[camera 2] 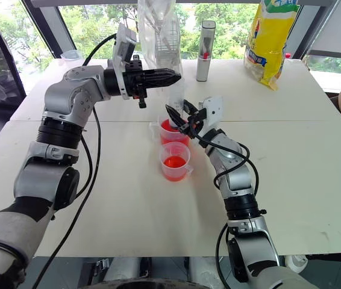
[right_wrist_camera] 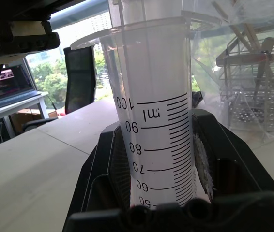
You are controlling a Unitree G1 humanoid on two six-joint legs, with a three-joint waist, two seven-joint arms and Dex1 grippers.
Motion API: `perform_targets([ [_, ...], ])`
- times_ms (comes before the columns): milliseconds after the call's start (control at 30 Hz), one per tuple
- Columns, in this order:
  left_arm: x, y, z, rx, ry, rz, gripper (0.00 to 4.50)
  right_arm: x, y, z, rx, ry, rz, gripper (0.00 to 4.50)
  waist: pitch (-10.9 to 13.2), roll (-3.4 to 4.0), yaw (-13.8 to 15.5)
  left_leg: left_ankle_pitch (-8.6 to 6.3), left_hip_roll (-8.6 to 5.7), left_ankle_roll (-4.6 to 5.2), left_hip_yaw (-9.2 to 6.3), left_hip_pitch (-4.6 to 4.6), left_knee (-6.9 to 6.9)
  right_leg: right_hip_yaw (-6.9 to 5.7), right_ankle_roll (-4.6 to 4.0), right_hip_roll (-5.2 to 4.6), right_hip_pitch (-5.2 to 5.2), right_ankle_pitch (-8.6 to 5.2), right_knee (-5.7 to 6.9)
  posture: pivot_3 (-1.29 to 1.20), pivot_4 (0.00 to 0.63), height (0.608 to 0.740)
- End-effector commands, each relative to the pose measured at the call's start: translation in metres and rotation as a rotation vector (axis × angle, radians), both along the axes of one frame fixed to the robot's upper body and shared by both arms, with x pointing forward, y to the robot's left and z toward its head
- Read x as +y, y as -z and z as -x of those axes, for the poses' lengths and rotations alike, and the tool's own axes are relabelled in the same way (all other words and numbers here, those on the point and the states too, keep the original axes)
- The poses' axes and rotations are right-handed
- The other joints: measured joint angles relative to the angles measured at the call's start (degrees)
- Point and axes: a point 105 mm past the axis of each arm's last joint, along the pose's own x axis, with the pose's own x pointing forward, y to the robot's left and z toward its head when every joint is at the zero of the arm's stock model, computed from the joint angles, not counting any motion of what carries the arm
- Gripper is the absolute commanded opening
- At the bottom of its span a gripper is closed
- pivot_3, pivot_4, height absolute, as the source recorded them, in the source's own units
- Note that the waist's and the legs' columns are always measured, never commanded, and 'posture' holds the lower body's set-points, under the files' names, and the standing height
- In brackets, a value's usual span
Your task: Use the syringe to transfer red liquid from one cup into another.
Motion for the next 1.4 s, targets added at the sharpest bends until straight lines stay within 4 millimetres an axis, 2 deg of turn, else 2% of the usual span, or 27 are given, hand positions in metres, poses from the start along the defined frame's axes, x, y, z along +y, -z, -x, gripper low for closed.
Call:
perform_targets([
  [33, 0.000, -0.060, 0.013, -0.194, 0.011, 0.108, 0.09, 0.018, 0.013, 0.008, 0.038, -0.077, 0.046, 1.41, 0.0, 0.00, 0.0, 0.00, 0.00, 0.00, 0.00, 0.00, 0.00, 0.00, 0.00, 0.00, 0.00, 0.00, 0.00, 0.00, 0.150, 0.740],
  [467, 0.001, -0.064, 0.013, -0.208, 0.008, 0.116, 0.09, 0.020, 0.015, 0.010, 0.048, -0.092, 0.052, 1.41, 0.0, 0.00, 0.0, 0.00, 0.00, 0.00, 0.00, 0.00, 0.00, 0.00, 0.00, 0.00, 0.00, 0.00, 0.00, 0.00, 0.150, 0.740],
  [733, 0.001, -0.056, 0.013, -0.190, 0.012, 0.094, 0.09, 0.020, 0.011, 0.011, 0.032, -0.097, 0.055, 1.41, 0.0, 0.00, 0.0, 0.00, 0.00, 0.00, 0.00, 0.00, 0.00, 0.00, 0.00, 0.00, 0.00, 0.00, 0.00, 0.00, 0.150, 0.740],
  [833, 0.003, -0.052, 0.012, -0.171, 0.005, 0.088, 0.89, 0.020, 0.003, 0.011, 0.013, -0.100, 0.052, 1.41, 0.0, 0.01, 0.0, 0.00, 0.00, 0.00, 0.00, 0.00, 0.00, 0.00, 0.00, 0.00, 0.00, 0.00, 0.00, 0.00, 0.150, 0.740],
  [1000, 0.008, -0.046, 0.013, -0.162, 0.005, 0.072, 3.24, 0.019, -0.012, 0.013, -0.031, -0.102, 0.044, 1.41, 0.0, 0.00, 0.0, 0.00, 0.00, 0.00, 0.00, -0.01, 0.00, -0.01, 0.00, 0.00, 0.00, 0.00, 0.00, 0.00, 0.150, 0.740],
  [1100, 0.013, -0.043, 0.014, -0.160, -0.004, 0.062, 4.47, 0.019, -0.020, 0.015, -0.048, -0.101, 0.039, 1.41, 0.0, 0.01, 0.0, 0.00, 0.00, 0.00, -0.01, -0.01, 0.00, -0.01, 0.00, 0.00, 0.00, 0.00, 0.01, 0.00, 0.150, 0.740],
  [1400, 0.048, -0.038, 0.014, -0.116, -0.078, 0.066, 4.47, 0.016, -0.037, 0.016, -0.089, -0.091, 0.021, 1.41, 0.0, 0.01, -0.2, 0.00, 0.01, 0.00, -0.01, 0.00, -0.01, 0.00, 0.00, 0.00, -0.01, 0.00, 0.02, 0.00, 0.150, 0.740],
])
